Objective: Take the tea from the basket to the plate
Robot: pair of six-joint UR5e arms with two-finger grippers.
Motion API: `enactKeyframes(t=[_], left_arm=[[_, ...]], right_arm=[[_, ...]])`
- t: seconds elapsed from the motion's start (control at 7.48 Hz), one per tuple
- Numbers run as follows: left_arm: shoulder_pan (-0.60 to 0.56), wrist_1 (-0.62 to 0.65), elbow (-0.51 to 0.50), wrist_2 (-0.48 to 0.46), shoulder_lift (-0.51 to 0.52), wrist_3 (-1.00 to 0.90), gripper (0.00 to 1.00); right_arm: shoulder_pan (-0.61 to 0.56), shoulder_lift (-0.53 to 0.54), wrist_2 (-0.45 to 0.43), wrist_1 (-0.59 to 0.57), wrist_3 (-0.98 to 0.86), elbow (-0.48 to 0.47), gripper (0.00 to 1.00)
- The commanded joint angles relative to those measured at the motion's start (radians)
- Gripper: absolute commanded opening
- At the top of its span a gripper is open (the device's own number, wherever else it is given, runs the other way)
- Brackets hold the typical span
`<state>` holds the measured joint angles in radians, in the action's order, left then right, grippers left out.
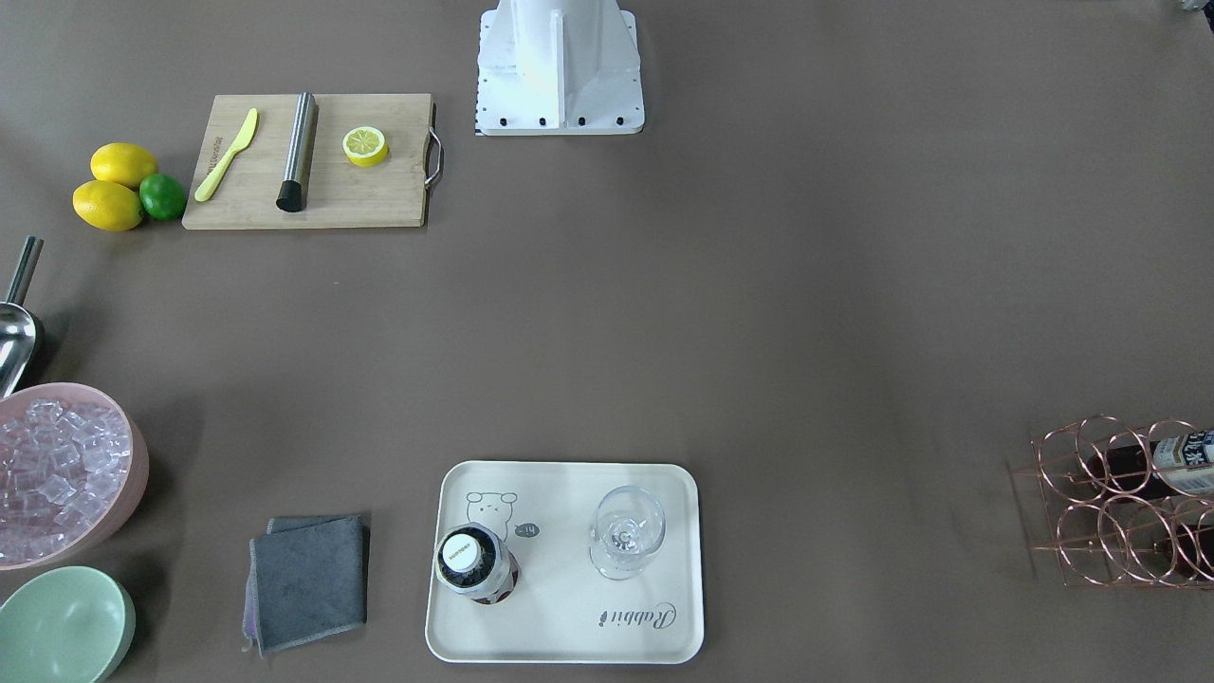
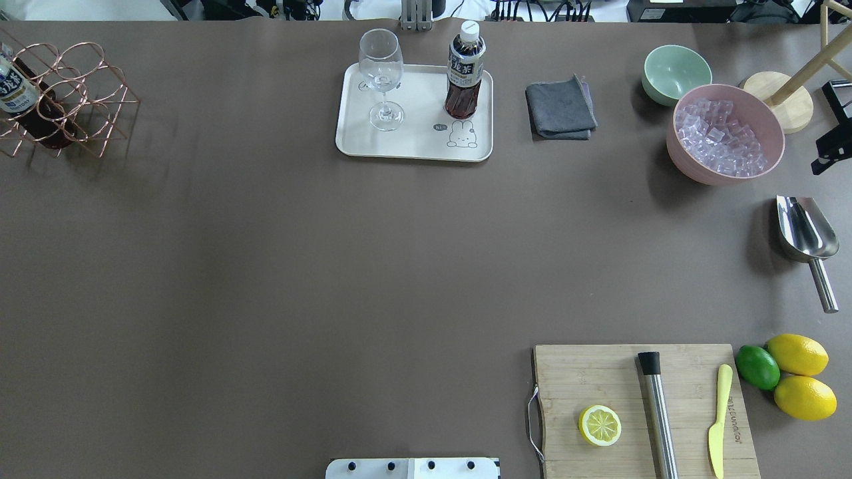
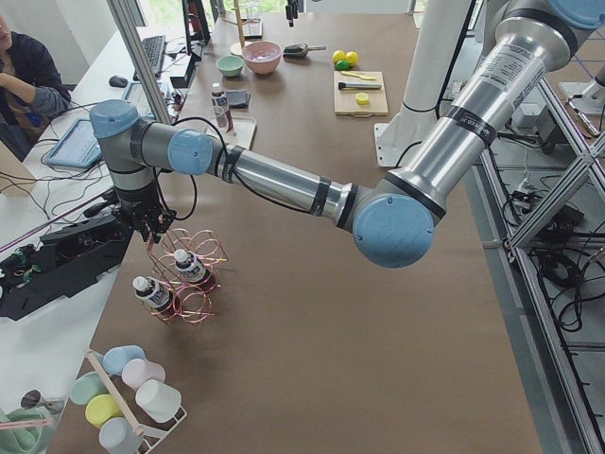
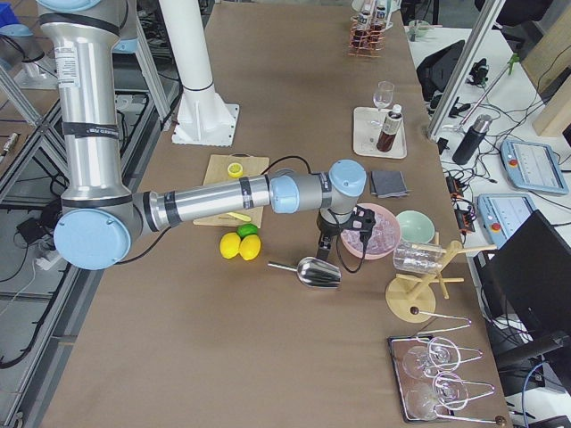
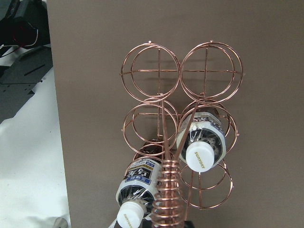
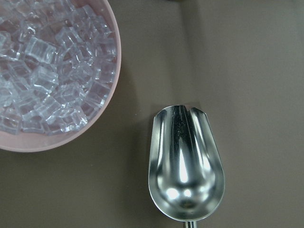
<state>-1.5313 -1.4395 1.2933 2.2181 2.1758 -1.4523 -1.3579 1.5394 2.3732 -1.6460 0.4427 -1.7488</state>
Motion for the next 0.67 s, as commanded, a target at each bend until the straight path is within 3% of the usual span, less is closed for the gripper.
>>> enactKeyframes(t=[0.0,0.13,0.53], left_arm=[[0.011,-0.002,-0.003,0.000,0.001,0.003,0.00],[0.016,-0.002,-0.003,0.000,0.001,0.003,0.00],[0.019,-0.006,-0.003,0.000,-0.001,0.003,0.00]], right_arm=[[-0.100,0.112,0.106,0.025,-0.109,-0.021,1.00],[-0.139,0.132,0.106,0.023,-0.183,-0.014,1.00],[-0.165,0.125,0.086,0.022,-0.176,0.025,1.00]])
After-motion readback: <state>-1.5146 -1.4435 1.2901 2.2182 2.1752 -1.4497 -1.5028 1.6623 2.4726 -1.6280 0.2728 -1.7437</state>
